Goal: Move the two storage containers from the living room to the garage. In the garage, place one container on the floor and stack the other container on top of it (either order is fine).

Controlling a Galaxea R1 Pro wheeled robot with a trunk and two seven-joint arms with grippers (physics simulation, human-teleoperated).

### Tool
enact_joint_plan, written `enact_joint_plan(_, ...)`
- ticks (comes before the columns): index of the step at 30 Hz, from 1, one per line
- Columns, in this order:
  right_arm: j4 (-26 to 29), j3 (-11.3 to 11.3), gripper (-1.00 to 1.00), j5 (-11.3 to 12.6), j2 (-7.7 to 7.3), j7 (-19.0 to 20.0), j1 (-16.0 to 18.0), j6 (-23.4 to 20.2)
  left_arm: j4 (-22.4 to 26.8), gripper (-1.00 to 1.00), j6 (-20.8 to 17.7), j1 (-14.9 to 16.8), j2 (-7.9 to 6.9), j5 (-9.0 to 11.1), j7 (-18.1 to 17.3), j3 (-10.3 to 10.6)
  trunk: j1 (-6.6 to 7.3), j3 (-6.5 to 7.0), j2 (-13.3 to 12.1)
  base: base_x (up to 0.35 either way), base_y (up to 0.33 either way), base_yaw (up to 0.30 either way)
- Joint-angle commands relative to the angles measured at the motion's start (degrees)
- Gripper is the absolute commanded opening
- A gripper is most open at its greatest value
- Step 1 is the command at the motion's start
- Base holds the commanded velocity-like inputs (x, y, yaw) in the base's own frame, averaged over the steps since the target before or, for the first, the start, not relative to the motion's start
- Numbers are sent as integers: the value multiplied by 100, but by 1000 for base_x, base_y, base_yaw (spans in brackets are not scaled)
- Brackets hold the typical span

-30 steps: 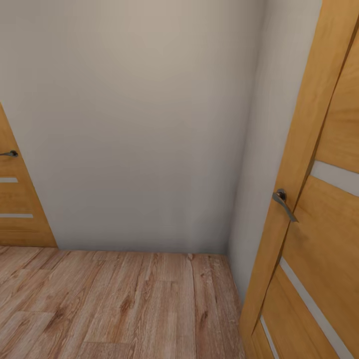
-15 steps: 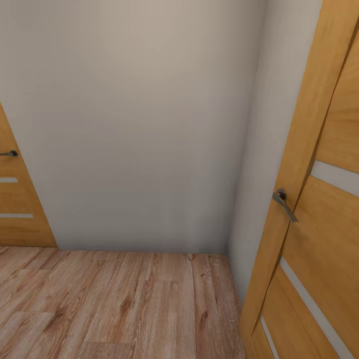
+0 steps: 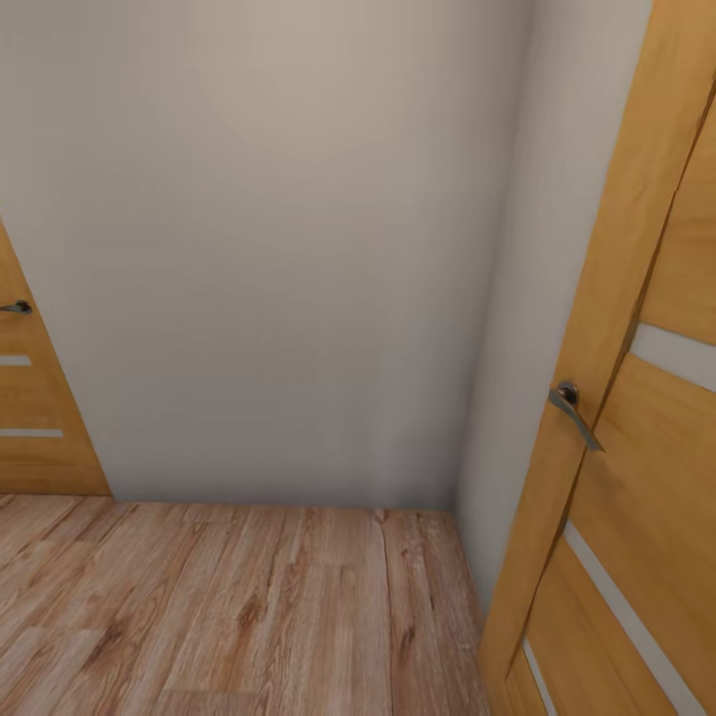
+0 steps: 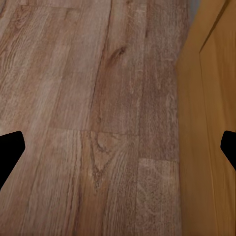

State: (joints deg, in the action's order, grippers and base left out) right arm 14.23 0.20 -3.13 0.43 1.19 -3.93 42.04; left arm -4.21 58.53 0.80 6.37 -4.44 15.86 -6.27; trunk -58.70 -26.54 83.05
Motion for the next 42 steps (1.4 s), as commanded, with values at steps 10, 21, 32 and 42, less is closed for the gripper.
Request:
enact_joint_plan(10,10,-11,100,-30,1,-1,-3,0,-19,100,30,8,5,-48,14,-50,-3,-5,2,67,0,0)
enact_joint_plan(21,10,-11,100,-30,1,-1,-3,-1,-19,100,27,8,5,-48,14,-49,-3,-5,2,113,0,0)
enact_joint_plan(32,11,-11,100,-30,1,3,-3,2,-19,100,27,8,5,-48,14,-50,-3,-5,2,261,0,0)
enact_joint_plan(42,10,-11,100,-34,1,4,-3,-2,-19,100,27,8,5,-48,14,-50,-3,-5,2,10,0,21)
